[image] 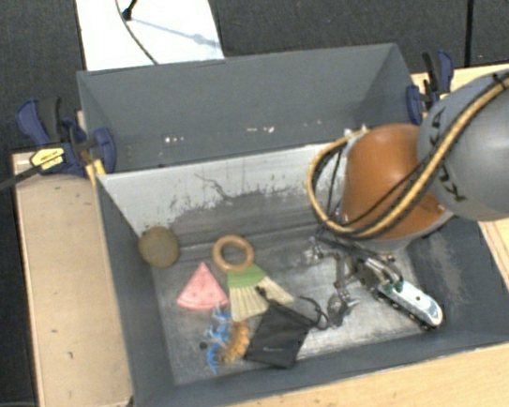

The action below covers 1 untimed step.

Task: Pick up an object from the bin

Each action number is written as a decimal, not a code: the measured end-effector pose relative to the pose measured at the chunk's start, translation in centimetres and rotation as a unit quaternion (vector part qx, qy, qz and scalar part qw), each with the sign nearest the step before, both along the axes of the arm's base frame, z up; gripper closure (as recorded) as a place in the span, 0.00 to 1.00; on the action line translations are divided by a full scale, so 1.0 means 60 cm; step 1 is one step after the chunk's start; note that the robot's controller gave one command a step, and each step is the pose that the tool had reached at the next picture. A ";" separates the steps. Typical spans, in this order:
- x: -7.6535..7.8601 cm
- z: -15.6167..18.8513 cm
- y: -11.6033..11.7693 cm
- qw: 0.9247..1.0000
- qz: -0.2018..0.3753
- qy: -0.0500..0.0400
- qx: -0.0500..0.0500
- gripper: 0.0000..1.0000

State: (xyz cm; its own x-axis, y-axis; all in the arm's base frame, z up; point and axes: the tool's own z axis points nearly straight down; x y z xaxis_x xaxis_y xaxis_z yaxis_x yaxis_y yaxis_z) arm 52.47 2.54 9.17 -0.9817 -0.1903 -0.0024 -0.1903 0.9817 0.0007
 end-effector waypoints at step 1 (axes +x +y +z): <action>0.000 0.000 0.000 1.000 0.000 0.000 0.000 1.00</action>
Offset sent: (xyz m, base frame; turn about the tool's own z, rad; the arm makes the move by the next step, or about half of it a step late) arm 0.0000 0.0000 0.0000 0.0000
